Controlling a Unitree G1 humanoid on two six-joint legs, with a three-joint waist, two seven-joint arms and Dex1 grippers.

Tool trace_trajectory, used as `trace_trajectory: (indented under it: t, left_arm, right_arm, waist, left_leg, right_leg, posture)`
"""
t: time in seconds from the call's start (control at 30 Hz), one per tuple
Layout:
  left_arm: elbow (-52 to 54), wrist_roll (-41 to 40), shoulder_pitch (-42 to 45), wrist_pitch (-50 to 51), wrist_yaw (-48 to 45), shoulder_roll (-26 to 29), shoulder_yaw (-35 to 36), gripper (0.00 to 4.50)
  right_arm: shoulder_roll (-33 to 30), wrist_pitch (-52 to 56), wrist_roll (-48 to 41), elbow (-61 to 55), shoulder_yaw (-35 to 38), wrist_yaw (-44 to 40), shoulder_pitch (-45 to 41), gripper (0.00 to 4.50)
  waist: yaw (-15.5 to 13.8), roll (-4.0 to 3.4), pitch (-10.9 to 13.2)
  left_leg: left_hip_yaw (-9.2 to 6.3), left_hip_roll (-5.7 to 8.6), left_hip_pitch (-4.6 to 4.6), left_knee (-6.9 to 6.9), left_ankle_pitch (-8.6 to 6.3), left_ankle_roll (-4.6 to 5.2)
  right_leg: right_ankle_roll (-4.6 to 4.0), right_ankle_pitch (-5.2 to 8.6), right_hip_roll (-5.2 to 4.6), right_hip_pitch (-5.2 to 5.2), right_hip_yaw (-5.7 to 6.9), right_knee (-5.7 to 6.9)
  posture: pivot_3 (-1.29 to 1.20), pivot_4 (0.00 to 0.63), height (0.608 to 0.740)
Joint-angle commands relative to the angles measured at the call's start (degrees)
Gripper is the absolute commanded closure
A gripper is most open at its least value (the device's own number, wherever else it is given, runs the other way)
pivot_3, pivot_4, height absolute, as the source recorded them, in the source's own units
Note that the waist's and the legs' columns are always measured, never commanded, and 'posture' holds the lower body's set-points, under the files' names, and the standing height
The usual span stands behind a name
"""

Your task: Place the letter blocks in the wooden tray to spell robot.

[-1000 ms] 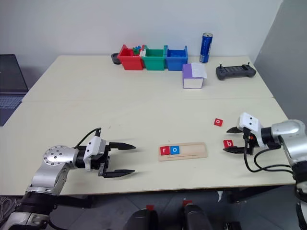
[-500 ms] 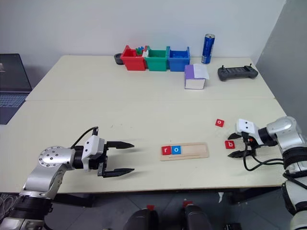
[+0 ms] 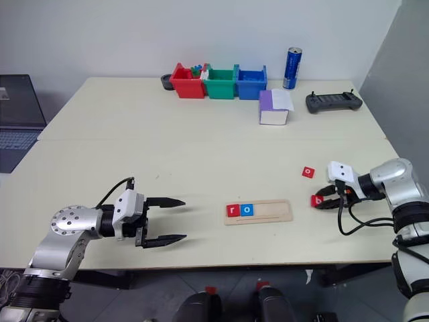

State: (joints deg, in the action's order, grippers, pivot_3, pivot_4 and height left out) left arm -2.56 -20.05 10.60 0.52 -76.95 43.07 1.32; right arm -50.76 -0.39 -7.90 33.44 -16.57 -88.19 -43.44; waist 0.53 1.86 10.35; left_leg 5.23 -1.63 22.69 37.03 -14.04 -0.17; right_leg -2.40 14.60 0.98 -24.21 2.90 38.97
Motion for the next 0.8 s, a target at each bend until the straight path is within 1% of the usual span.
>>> trace_trajectory:
  t: [0.03, 0.13, 0.2, 0.37, 0.8]
  left_arm:
    - [0.67, -0.29, 0.41, -1.00, -0.08, 0.73, 0.58, 0.00]
    - [0.62, -0.23, 0.79, -0.84, 0.08, 0.29, 0.00, 0.00]
    - [0.85, -0.07, 1.19, -0.68, 0.24, -0.08, -0.55, 0.00]
    - [1.56, 0.07, 1.45, -0.61, 0.41, -0.34, -1.37, 0.00]
    - [2.09, 0.70, 1.80, -1.10, 1.54, -1.09, -2.76, 0.00]
  right_arm:
    - [-1.01, 9.35, -6.28, -23.72, 0.07, -3.49, 3.19, 3.03]
    - [1.74, 15.82, -6.33, -34.75, -2.39, 0.62, 5.81, 3.03]
    - [4.61, 18.57, -3.64, -36.41, -4.36, 4.29, 6.36, 3.03]
    - [9.44, 20.57, 1.48, -32.87, -7.33, 8.70, 4.08, 3.03]
    - [14.46, 16.32, 8.07, -20.23, -9.57, 9.22, -1.32, 3.03]
  waist:
    - [-0.03, -0.04, -0.01]
    - [-0.15, -0.01, -0.03]
    - [-0.31, -0.01, -0.03]
    - [-0.44, -0.01, -0.02]
    - [-0.36, -0.01, -0.02]
  left_leg:
    - [-0.02, -0.02, -0.01, -0.02, 0.00, 0.00]
    - [-0.11, -0.06, -0.01, -0.03, 0.00, 0.00]
    - [-0.12, -0.04, 0.02, 0.00, 0.00, 0.00]
    - [-0.09, 0.02, 0.14, 0.18, -0.01, 0.01]
    - [-0.09, 0.02, 0.13, 0.14, 0.00, 0.01]
  right_leg:
    - [0.00, 0.00, 0.01, 0.00, 0.03, 0.00]
    - [0.01, 0.00, 0.03, 0.02, 0.13, -0.01]
    - [0.01, 0.00, 0.02, 0.02, 0.13, -0.03]
    - [0.01, 0.00, -0.04, 0.02, 0.10, -0.05]
    - [0.00, 0.00, -0.03, -0.01, 0.10, -0.03]
  posture:
    - [0.00, 0.150, 0.740]
    - [0.00, 0.150, 0.740]
    - [0.00, 0.150, 0.740]
    - [0.00, 0.150, 0.740]
    - [0.00, 0.150, 0.740]
